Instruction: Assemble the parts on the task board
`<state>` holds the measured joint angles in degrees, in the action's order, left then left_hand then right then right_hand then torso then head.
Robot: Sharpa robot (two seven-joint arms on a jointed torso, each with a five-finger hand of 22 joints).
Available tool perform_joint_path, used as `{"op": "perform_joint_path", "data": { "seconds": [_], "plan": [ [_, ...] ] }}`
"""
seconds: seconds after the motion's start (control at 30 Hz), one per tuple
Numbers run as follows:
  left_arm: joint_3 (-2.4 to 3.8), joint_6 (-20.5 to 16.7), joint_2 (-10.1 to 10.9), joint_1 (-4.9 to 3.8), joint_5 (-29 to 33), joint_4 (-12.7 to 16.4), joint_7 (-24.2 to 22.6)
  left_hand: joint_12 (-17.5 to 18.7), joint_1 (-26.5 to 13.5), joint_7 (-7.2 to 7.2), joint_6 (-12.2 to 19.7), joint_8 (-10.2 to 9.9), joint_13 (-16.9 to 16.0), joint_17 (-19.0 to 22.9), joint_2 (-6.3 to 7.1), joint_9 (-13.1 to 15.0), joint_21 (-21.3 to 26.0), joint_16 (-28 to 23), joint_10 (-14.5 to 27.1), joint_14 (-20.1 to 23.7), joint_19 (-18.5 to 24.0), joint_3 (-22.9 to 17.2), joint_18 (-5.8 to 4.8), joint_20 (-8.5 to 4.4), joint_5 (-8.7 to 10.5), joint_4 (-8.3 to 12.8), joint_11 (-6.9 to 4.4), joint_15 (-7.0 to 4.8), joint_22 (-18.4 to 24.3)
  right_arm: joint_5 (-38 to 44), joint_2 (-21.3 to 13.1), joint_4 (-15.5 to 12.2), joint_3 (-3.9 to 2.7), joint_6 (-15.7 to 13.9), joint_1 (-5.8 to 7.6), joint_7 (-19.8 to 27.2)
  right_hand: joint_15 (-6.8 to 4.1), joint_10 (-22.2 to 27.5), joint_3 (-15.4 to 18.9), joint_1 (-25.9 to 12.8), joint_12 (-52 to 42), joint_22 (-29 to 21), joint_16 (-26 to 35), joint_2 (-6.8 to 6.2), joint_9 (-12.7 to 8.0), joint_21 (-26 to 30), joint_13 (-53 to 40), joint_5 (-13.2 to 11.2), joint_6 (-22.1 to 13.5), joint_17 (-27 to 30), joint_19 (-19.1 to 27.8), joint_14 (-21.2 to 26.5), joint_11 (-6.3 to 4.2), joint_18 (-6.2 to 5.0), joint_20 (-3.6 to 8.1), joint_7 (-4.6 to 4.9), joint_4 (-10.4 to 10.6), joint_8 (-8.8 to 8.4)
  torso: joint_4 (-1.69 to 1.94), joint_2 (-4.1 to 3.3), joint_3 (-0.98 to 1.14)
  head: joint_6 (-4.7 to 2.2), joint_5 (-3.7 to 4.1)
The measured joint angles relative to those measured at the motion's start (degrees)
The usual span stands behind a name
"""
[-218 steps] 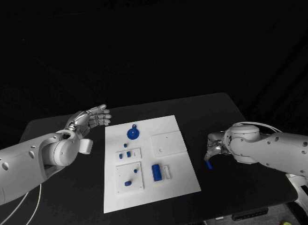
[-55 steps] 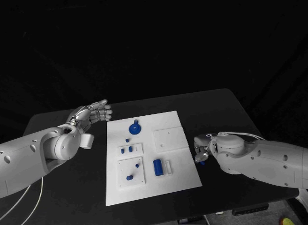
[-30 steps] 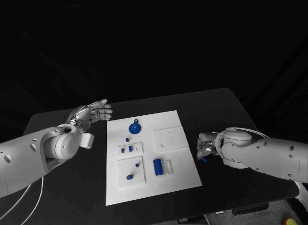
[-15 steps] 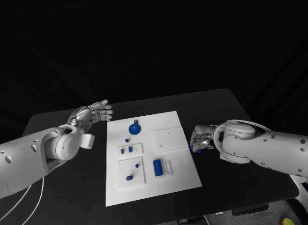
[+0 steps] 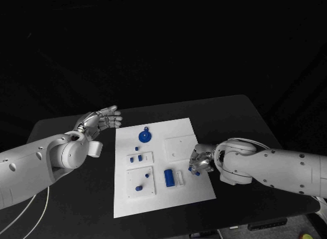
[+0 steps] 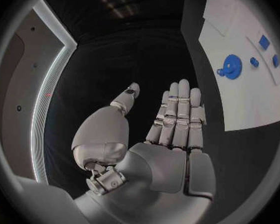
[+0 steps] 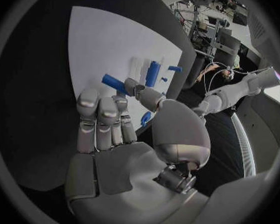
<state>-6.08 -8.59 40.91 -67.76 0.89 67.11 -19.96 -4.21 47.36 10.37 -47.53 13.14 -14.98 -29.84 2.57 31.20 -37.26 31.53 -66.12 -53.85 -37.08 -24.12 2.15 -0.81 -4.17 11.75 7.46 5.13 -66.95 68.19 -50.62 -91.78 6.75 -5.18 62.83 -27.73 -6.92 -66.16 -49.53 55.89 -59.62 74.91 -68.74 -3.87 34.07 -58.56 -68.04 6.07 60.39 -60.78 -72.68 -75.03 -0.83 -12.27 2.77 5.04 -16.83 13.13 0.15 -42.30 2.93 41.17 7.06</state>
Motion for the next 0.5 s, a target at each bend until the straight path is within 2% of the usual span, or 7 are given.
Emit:
{"op": "perform_joint_path", "data": {
  "seconds": [0.13, 0.33, 0.43, 0.5],
  "plan": [
    [0.0, 0.01, 0.0, 0.0, 0.0, 0.02, 0.03, 0.0, 0.0, 0.0, 0.0, 0.0, 0.0, 0.0, 0.0, 0.0, 0.0, 0.0, 0.0, 0.0, 0.0, 0.0, 0.0, 0.0, 0.0, 0.0, 0.0, 0.0, 0.0, -1.02, 1.22, 0.78, 0.04, -0.32, -0.87, 0.0, 0.0, 0.0, 0.0, -0.01, 0.0, 0.0, 0.0, -0.01, -0.01, 0.0, -0.07, 0.0, 0.0, 0.0, 0.0, 0.0, 0.0, -0.06, 0.0, 0.0, 0.0, 0.0, 0.0, -0.01, 0.03, 0.11, -0.4],
    [0.0, 0.01, 0.02, 0.01, -0.01, 0.04, 0.06, 0.0, 0.0, 0.0, 0.0, 0.18, 0.0, -0.05, 0.0, 0.0, 0.0, 0.0, 0.0, 0.0, 0.0, 0.0, 0.0, 0.0, 0.0, 0.0, 0.0, 0.0, 0.01, -1.79, 2.22, 1.19, 0.32, -0.75, -1.37, 0.0, 0.01, -0.12, 0.8, -1.16, 0.01, 0.0, 0.0, -0.19, -0.02, 0.0, -0.16, -0.1, 0.29, -0.06, -0.29, -0.01, -0.12, -0.11, 0.1, -0.12, 0.16, 0.01, -0.08, 0.0, 0.06, 0.34, -0.84],
    [0.0, 0.02, 0.0, 0.01, -0.01, 0.07, 0.08, 0.0, 0.0, 0.0, 0.0, 0.23, 0.0, -0.05, 0.0, 0.0, 0.0, 0.0, 0.0, 0.0, 0.0, 0.0, 0.01, 0.0, 0.0, 0.0, 0.0, 0.0, -0.02, -1.8, 2.58, 1.58, 0.36, -1.02, -1.37, 0.01, 0.02, -0.2, 1.49, -2.38, 0.01, -0.01, 0.0, -0.03, -0.35, 0.0, -0.17, -1.97, 0.38, -0.12, -0.3, -0.02, -0.2, -0.12, 0.1, -0.04, 0.48, 0.02, -0.14, 0.0, 0.07, 0.41, -0.94],
    [0.0, 0.02, -0.03, 0.01, -0.01, 0.08, 0.09, 0.0, 0.0, 0.0, 0.0, 0.23, 0.0, -0.05, 0.0, 0.0, 0.0, 0.0, 0.0, 0.0, 0.0, 0.0, 0.0, 0.0, 0.0, 0.0, 0.0, 0.0, -0.04, -1.74, 2.87, 1.97, 0.49, -1.26, -1.37, 0.01, 0.09, -0.21, 2.11, -3.12, 0.01, -0.01, -0.01, -0.04, -0.35, 0.0, -0.16, -2.64, 0.39, -0.12, -0.3, -0.09, -0.2, -0.12, 0.1, -0.04, 0.63, 0.96, -0.15, 0.0, 0.08, 0.43, -0.97]
  ]
}}
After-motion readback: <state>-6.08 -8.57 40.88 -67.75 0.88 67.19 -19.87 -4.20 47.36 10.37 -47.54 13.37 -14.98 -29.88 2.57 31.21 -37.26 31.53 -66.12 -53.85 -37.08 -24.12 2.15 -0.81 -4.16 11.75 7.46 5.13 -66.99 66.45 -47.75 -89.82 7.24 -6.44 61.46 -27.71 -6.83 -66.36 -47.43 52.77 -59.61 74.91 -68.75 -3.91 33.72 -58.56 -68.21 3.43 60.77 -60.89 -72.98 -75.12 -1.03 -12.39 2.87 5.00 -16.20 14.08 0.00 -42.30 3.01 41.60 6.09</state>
